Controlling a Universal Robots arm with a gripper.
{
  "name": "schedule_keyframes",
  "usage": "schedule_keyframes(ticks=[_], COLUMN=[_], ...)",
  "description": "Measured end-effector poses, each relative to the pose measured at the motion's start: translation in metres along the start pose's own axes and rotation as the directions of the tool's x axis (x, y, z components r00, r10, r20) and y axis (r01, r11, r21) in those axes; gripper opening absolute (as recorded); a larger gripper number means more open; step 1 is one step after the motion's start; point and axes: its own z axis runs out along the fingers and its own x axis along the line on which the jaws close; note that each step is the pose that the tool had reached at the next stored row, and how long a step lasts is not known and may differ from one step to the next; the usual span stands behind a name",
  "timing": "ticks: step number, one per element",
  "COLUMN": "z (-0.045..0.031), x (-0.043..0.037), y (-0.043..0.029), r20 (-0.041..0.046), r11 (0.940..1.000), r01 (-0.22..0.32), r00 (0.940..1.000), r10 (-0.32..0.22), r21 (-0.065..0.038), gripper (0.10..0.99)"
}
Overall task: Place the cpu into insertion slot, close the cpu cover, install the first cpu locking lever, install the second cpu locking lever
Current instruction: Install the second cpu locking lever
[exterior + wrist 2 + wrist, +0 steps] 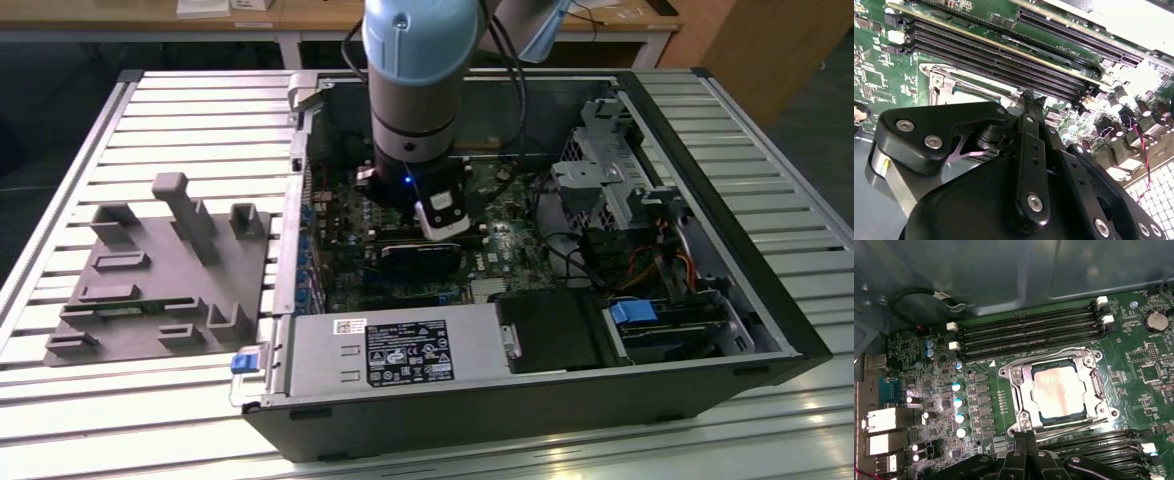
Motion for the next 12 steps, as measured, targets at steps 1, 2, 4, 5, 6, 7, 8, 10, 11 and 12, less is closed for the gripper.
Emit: schedule_keyframes(ticks=[1, 2, 4, 5, 6, 7, 8, 10, 11, 12], z=[0.0004, 0.0007, 0.0015, 0.0019, 0.0022, 0.0025, 0.0027, 0.0032, 0.0036, 0.0041], x=[0.0002, 0.0003, 0.0004, 0.0004, 0.0004, 0.0004, 0.0004, 0.0004, 0.0004, 0.0005], y=[-0.0002, -0.0004, -0.0008, -0.0009, -0.001, -0.0011, -0.0012, -0.0013, -0.0014, -0.0015], r20=[-0.0001, -0.0002, -0.0004, -0.0004, -0.0004, -0.0005, -0.0005, -0.0005, -0.0005, -0.0005], r11=[1.0, 1.0, 1.0, 1.0, 1.0, 1.0, 1.0, 1.0, 1.0, 1.0], r01=[0.0, 0.0, 0.0, 0.0, 0.0, 0.0, 0.0, 0.0, 0.0, 0.0], r00=[1.0, 1.0, 1.0, 1.0, 1.0, 1.0, 1.0, 1.0, 1.0, 1.0], r10=[0.0, 0.0, 0.0, 0.0, 0.0, 0.0, 0.0, 0.0, 0.0, 0.0], r21=[0.0, -0.001, -0.002, -0.002, -0.002, -0.003, -0.003, -0.003, -0.003, -0.003], gripper=[0.102, 0.102, 0.102, 0.102, 0.102, 0.102, 0.102, 0.102, 0.102, 0.102])
